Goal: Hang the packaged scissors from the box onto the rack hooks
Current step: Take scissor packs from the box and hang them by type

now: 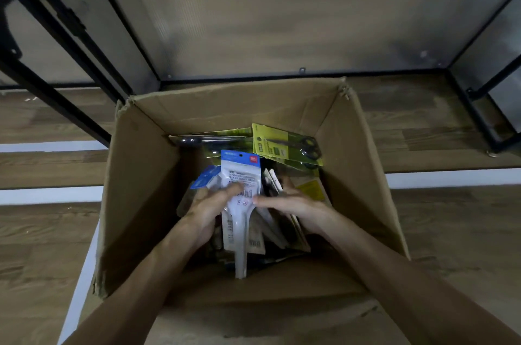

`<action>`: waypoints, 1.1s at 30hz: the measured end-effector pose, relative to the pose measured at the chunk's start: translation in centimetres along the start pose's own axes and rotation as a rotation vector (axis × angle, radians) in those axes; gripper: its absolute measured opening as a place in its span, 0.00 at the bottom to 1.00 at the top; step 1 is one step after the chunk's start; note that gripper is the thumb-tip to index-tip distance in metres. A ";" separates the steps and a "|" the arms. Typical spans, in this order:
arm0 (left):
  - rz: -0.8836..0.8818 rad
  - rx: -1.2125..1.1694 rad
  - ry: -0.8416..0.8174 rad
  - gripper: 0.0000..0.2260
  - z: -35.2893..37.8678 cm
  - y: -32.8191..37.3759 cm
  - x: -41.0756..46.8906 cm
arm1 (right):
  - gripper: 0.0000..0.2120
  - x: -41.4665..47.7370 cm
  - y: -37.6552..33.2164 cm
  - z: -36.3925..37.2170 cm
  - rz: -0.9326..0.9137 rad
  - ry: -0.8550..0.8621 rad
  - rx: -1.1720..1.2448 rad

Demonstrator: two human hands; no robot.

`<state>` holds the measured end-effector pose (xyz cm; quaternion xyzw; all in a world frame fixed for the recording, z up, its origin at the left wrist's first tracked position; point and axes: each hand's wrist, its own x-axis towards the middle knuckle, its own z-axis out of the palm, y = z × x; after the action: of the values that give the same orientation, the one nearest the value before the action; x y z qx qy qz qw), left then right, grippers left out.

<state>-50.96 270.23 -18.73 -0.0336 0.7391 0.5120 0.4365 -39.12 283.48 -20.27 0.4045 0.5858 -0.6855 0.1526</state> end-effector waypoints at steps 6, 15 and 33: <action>0.095 -0.090 -0.156 0.21 0.6 0.9 -2.2 | 0.42 -1.3 -3.0 1.7 -0.276 -0.007 -0.181; 0.244 -0.292 -0.096 0.10 1.1 5.8 -9.0 | 0.36 -8.9 -11.5 0.2 -0.488 -0.003 -0.335; 0.346 -0.150 -0.104 0.24 -7.2 45.6 -52.0 | 0.31 -56.0 -44.4 -2.2 -0.185 0.216 0.309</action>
<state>-45.92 265.54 50.43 0.0882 0.6701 0.6340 0.3758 -33.55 282.60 51.07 0.4386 0.5212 -0.7311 -0.0386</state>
